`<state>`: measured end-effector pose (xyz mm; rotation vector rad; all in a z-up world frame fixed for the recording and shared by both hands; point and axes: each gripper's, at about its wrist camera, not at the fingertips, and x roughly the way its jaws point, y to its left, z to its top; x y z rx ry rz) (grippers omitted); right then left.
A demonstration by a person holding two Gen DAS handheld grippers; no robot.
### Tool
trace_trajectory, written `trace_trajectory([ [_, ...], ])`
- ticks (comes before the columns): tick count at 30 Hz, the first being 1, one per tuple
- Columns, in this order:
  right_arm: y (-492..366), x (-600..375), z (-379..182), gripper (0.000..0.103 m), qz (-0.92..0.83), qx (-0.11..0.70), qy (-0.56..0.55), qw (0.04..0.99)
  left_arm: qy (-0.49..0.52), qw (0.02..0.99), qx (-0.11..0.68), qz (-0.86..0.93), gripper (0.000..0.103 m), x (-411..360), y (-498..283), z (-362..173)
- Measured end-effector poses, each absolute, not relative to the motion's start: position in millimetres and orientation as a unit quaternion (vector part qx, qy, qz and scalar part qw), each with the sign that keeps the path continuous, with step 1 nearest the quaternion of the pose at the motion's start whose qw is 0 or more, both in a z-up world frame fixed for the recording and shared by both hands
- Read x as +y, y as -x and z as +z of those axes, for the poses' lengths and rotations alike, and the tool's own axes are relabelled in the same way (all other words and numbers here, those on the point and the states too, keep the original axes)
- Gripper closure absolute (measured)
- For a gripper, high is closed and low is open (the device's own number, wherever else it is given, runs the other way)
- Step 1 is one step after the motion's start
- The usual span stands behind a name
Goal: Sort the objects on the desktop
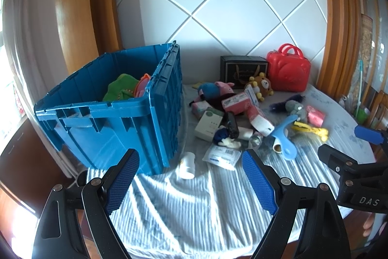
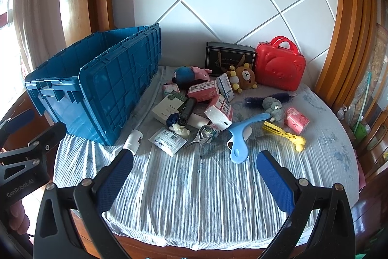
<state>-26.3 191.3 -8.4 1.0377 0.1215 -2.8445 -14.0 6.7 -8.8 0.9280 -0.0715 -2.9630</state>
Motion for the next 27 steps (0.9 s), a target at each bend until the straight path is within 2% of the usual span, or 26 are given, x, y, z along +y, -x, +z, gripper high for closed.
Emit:
trace_trajectory([
  [16,47,238,-42,0.0,-0.925,0.012,-0.376,0.047,-0.336,0.021,-0.026,-0.941,0.016,33,43,-37],
  [27,82,296,-124,0.0,-0.891,-0.022,-0.454,0.019,-0.436,0.017,-0.03,-0.899,0.016,66,102,-130],
])
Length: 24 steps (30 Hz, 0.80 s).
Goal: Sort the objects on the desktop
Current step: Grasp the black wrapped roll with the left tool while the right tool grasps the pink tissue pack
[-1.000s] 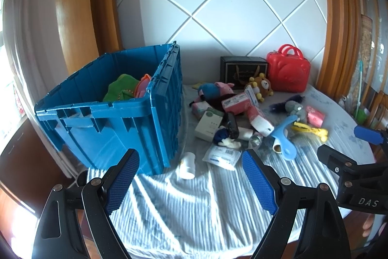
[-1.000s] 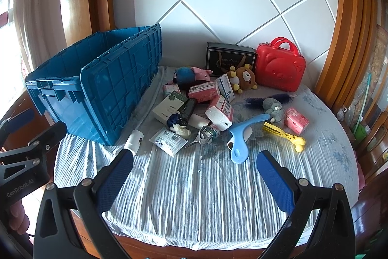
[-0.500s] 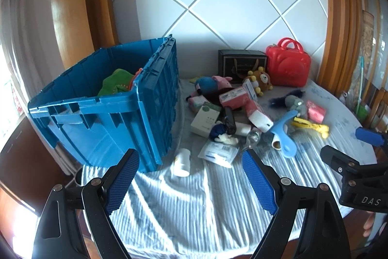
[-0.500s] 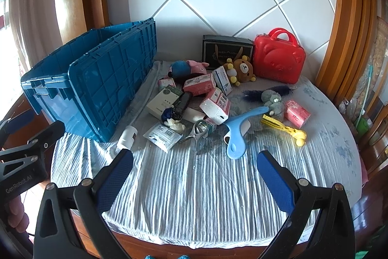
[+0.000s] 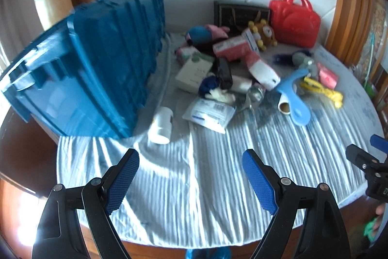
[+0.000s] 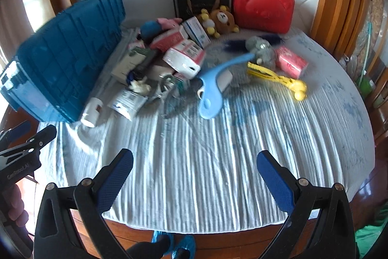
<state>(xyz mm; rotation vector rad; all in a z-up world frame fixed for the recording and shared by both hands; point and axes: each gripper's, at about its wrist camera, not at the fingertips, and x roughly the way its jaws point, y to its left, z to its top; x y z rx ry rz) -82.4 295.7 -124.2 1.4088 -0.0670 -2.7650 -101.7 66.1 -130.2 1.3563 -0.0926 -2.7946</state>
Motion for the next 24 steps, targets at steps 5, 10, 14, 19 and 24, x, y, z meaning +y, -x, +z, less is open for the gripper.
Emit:
trace_trajectory([
  [5,111,320,-146,0.0,-0.879,-0.034,-0.476,-0.014,-0.471,-0.003,-0.035,-0.882,0.016,83,145,-167],
  [10,146,336,-165,0.0,-0.861,-0.03,-0.505,-0.042,-0.515,-0.012,-0.044,-0.856,0.016,99,196,-214],
  [14,167,348,-183,0.0,-0.853,-0.043,-0.516,-0.061,-0.545,-0.024,-0.051,-0.837,0.016,113,227,-242],
  [19,197,359,-188,0.0,-0.853,-0.056,-0.516,-0.056,-0.548,-0.026,-0.048,-0.835,0.016,124,259,-239],
  [24,253,360,-174,0.0,-0.869,-0.068,-0.491,0.004,-0.519,0.016,-0.028,-0.854,0.016,122,302,-208],
])
